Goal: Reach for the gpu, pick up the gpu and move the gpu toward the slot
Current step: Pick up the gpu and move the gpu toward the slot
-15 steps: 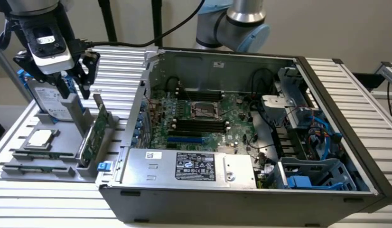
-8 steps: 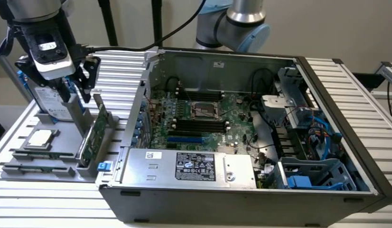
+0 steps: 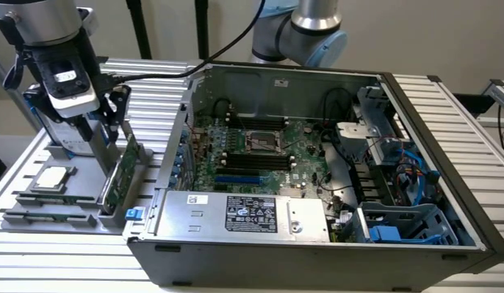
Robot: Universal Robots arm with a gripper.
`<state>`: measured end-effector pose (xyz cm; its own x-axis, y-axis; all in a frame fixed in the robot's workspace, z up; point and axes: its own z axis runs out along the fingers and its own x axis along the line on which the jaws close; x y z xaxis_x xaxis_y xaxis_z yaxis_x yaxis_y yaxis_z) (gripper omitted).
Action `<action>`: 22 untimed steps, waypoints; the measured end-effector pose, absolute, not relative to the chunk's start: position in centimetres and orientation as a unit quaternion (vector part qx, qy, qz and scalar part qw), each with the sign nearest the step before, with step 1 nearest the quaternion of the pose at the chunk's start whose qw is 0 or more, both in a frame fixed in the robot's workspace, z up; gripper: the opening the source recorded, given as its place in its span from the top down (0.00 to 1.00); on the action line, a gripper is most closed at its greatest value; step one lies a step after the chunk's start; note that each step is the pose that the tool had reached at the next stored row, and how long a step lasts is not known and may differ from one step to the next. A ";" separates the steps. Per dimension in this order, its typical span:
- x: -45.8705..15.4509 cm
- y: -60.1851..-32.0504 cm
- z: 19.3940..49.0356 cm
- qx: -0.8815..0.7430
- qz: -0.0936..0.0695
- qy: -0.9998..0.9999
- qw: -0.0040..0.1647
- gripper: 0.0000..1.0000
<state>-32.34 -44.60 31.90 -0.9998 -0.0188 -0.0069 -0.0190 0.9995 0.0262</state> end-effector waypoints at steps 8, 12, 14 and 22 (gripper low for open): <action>-32.3 -45.2 30.4 -0.009 0.013 1.000 0.003 0.52; -32.3 -45.5 29.7 -0.009 0.012 1.000 0.004 0.52; -32.3 -45.5 29.4 -0.008 0.012 1.000 0.004 0.52; -32.2 -45.6 28.1 0.005 0.012 1.000 0.008 0.52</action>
<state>-32.24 -45.61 28.08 -0.9998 0.0108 -0.0156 0.0104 0.9997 0.0234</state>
